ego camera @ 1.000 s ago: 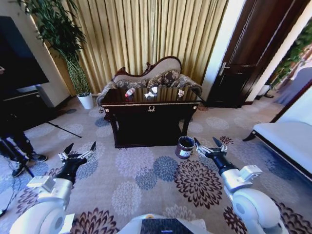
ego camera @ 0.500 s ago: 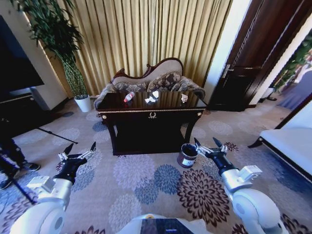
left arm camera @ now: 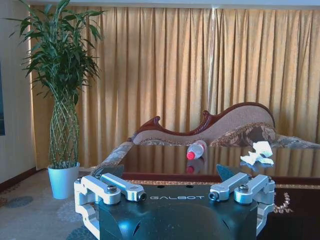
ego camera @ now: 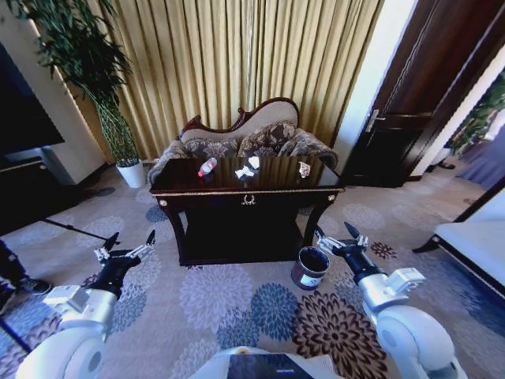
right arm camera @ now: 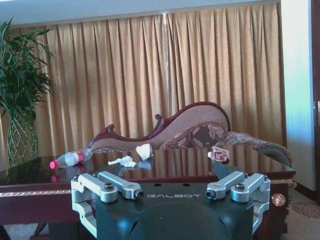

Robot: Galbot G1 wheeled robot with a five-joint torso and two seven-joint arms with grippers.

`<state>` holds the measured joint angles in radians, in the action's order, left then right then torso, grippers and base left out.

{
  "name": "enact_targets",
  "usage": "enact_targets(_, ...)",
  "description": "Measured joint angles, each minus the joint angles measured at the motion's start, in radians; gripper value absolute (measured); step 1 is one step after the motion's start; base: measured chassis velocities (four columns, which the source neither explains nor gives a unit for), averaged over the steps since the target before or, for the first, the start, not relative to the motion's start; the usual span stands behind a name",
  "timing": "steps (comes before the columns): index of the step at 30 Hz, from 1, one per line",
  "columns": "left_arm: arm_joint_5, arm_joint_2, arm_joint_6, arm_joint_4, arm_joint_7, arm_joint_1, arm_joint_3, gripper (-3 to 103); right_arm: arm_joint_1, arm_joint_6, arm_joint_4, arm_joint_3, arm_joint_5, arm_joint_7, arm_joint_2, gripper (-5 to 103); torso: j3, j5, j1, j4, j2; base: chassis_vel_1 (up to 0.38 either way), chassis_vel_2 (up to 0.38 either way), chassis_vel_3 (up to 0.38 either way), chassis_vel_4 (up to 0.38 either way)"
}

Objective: Move to the front of the table and place the trash on the table into the trash bin.

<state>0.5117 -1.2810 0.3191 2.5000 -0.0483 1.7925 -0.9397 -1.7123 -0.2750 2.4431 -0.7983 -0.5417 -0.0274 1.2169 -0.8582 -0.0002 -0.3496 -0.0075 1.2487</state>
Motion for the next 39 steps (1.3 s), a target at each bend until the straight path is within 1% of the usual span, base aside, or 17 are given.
enact_targets(5, 0.001, 0.001, 0.0, 0.0, 0.0, 0.0, 0.0, 100, 0.0, 0.0, 0.001, 0.001, 0.0, 0.0, -0.001, 100, 0.0, 0.0007, 0.0, 0.0003, 0.0, -0.209, 0.204, 0.216, -0.181)
enact_targets(10, 0.001, 0.001, 0.0, 0.0, 0.0, 0.0, 0.001, 100, 0.0, 0.0, 0.001, 0.001, 0.0, 0.0, 0.001, 100, 0.0, -0.0003, 0.0, -0.0002, 0.0, -0.23, 0.198, 0.216, -0.24)
enact_targets(14, 0.001, 0.0, 0.0, 0.0, -0.001, -0.001, 0.001, 100, 0.0, 0.0, 0.002, 0.0, 0.0, 0.0, 0.001, 100, 0.0, 0.0002, 0.0, 0.0004, 0.0, -0.19, 0.25, 0.204, -0.242)
enact_targets(19, 0.001, -0.002, 0.0, 0.0, -0.001, 0.0, 0.001, 100, 0.0, 0.0, 0.002, -0.001, 0.0, 0.0, 0.001, 100, 0.0, 0.0001, 0.0, -0.0001, 0.0, -0.207, 0.217, 0.213, -0.224)
enact_targets(39, 0.001, -0.007, -0.002, 0.0, 0.0, 0.001, 0.0, 100, -0.001, 0.0, 0.005, 0.002, 0.001, 0.0, 0.004, 100, 0.0, 0.0001, 0.0, 0.0, 0.0, -0.209, 0.204, 0.207, -0.206)
